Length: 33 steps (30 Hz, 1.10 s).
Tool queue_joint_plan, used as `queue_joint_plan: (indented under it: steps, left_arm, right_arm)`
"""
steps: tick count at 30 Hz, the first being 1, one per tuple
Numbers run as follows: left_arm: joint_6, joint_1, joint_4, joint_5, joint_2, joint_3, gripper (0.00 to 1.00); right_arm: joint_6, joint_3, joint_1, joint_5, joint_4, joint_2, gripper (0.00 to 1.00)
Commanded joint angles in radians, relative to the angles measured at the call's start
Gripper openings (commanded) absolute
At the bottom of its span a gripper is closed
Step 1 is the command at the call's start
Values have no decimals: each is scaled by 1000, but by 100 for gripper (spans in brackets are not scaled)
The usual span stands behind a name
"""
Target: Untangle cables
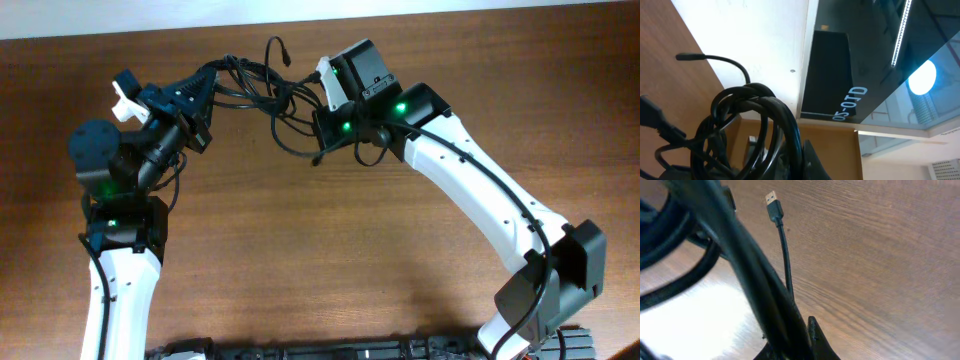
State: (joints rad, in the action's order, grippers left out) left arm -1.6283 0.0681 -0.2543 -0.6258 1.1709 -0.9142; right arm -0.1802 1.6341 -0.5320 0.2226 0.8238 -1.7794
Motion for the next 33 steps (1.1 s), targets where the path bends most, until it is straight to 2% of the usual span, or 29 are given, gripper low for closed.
queue_joint_plan:
  steps: [1, 9, 13, 25, 29, 33]
  left_arm:
    - [53, 33, -39, 99, -18, -21, 0]
    - [76, 33, -39, 102, -18, -21, 0]
    - [91, 33, -39, 102, -18, -21, 0]
    - [113, 33, -39, 101, -18, -21, 0]
    - [113, 33, -39, 98, -18, -21, 0]
    - [113, 33, -39, 100, -18, -21, 0]
  right_arm:
    - [246, -8, 16, -104, 61, 6, 4]
    - [507, -8, 16, -103, 100, 6, 4]
    - [734, -8, 15, -103, 107, 6, 4]
    - [1281, -8, 15, -96, 175, 6, 4]
    - [1388, -8, 15, -96, 174, 6, 4]
    - [1387, -8, 16, -100, 164, 6, 4]
